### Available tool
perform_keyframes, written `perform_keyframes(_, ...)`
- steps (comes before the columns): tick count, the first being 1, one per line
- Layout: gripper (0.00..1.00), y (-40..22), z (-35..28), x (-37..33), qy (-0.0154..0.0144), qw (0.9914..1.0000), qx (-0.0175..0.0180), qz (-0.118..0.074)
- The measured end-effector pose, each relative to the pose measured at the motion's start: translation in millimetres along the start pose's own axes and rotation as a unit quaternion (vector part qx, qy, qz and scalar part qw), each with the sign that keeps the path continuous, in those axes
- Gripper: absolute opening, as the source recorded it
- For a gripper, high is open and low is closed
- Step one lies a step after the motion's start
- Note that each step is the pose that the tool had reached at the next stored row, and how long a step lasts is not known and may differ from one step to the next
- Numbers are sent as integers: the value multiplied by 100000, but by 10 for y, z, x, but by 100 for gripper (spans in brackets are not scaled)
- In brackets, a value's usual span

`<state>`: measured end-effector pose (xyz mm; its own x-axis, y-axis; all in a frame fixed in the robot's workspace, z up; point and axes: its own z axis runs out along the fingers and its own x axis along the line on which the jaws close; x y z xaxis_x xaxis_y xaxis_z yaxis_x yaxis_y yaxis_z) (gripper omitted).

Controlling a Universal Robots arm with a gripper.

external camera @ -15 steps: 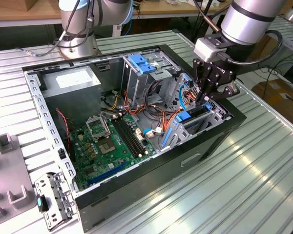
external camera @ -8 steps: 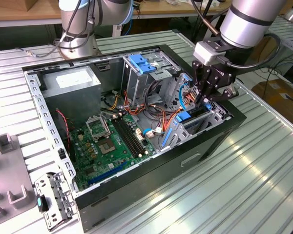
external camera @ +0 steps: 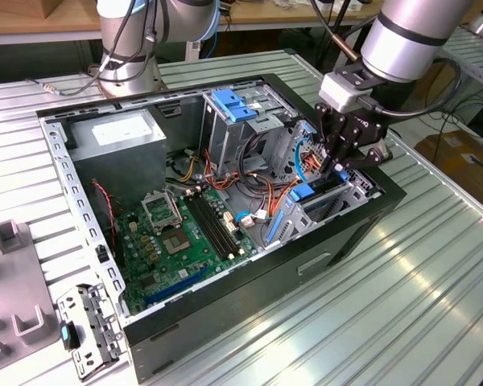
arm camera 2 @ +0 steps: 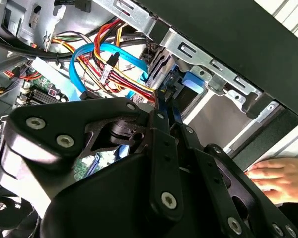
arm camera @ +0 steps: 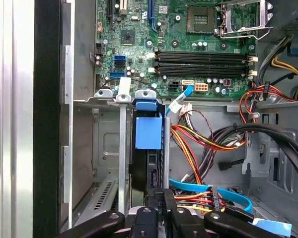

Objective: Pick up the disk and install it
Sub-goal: 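Insert the first disk wire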

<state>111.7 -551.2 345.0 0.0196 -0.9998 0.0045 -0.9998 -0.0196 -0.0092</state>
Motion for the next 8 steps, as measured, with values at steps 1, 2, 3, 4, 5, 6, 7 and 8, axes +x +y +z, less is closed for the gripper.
perform_keyframes(1, 16, -1, -33, -2, -3, 100000, 2, -2)
perform_keyframes(2, 16, -1, -59, -4, -5, 100000, 0, -1)
perform_keyframes(3, 16, -1, -77, -4, 13, 100000, 1, 1)
perform_keyframes(4, 16, -1, -75, -4, 7, 100000, -1, 0)
perform_keyframes(5, 16, -1, -70, -2, 7, 100000, 0, -1)
perform_keyframes(6, 16, 0, -65, 4, 22, 100000, 0, -2)
perform_keyframes(7, 16, 0, -57, 9, 15, 100000, 0, -1)
perform_keyframes(8, 16, 0, -46, 10, 5, 100000, 2, 3)
